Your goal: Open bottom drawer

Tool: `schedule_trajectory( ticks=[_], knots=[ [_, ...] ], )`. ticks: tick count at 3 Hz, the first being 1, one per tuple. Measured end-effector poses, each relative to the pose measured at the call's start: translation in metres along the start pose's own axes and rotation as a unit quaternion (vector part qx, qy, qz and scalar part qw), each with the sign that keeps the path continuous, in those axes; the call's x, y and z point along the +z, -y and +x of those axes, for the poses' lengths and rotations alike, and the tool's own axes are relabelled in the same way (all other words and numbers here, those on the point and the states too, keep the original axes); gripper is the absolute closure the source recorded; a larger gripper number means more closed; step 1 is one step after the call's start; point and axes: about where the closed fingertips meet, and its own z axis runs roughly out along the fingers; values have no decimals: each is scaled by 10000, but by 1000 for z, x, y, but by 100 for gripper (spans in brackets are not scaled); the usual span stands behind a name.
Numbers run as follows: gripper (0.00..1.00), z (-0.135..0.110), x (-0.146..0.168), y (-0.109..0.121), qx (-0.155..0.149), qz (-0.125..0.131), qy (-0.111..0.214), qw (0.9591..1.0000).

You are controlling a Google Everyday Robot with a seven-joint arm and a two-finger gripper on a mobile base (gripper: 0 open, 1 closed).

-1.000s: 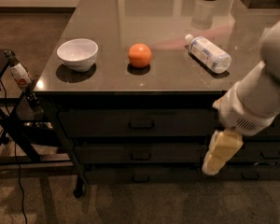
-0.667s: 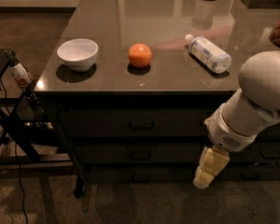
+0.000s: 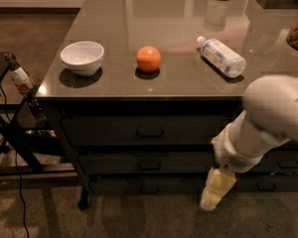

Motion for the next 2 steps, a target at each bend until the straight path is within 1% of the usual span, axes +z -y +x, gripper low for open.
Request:
schedule_trajectory(
  ticks=[1, 2],
  knots=[
    [0, 1, 68, -10, -131, -252, -67, 9996],
    [0, 0, 154, -13, -106, -601, -70, 9981]
  ],
)
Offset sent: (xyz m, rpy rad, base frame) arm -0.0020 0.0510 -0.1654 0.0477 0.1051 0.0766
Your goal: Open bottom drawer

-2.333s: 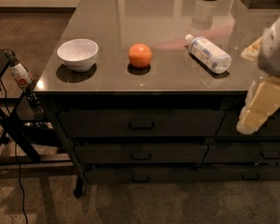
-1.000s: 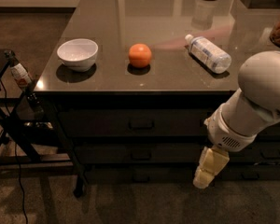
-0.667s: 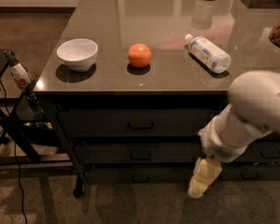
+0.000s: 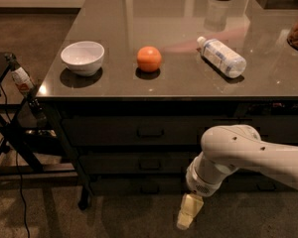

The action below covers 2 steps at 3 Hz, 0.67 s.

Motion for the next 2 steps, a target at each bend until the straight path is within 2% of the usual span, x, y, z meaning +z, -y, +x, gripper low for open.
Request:
schedule_trajectory(
  ticks=[1, 2],
  knots=[
    [0, 0, 0, 0, 1, 0, 1, 10000],
    [0, 1, 31, 10, 119, -41, 175, 9998]
  ],
)
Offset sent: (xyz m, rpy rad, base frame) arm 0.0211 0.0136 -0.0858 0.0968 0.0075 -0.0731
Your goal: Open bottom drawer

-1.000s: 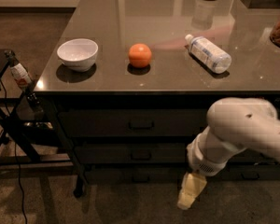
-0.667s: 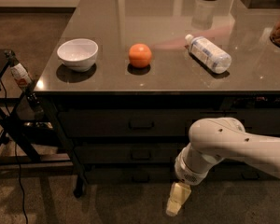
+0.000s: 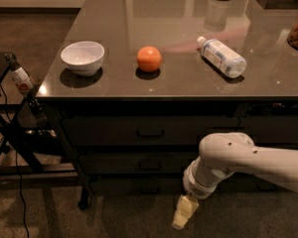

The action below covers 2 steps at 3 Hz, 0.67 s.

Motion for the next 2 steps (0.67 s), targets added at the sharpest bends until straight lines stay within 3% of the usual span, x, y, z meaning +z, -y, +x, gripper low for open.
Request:
schedule_trajectory(
  ticks=[2],
  knots=[
    [0, 11, 77, 42, 549, 56, 182, 9983]
  ],
)
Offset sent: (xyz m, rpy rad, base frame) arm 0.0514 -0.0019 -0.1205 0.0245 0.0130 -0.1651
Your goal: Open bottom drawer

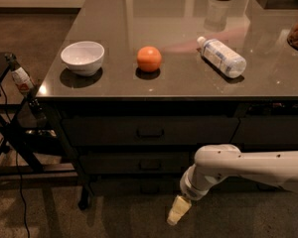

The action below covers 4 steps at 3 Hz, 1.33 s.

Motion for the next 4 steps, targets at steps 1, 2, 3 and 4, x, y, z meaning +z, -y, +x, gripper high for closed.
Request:
schedule_trajectory(
  ticks=[1, 2, 3, 4],
  knots=[
    [0, 0, 0, 0, 0, 0, 0, 10000],
    [0, 10, 31, -3, 43, -49, -161, 9998],
    [0, 31, 109, 17, 367, -91, -219, 9990],
    [0, 31, 109, 17, 368, -93, -219, 9990]
  ],
)
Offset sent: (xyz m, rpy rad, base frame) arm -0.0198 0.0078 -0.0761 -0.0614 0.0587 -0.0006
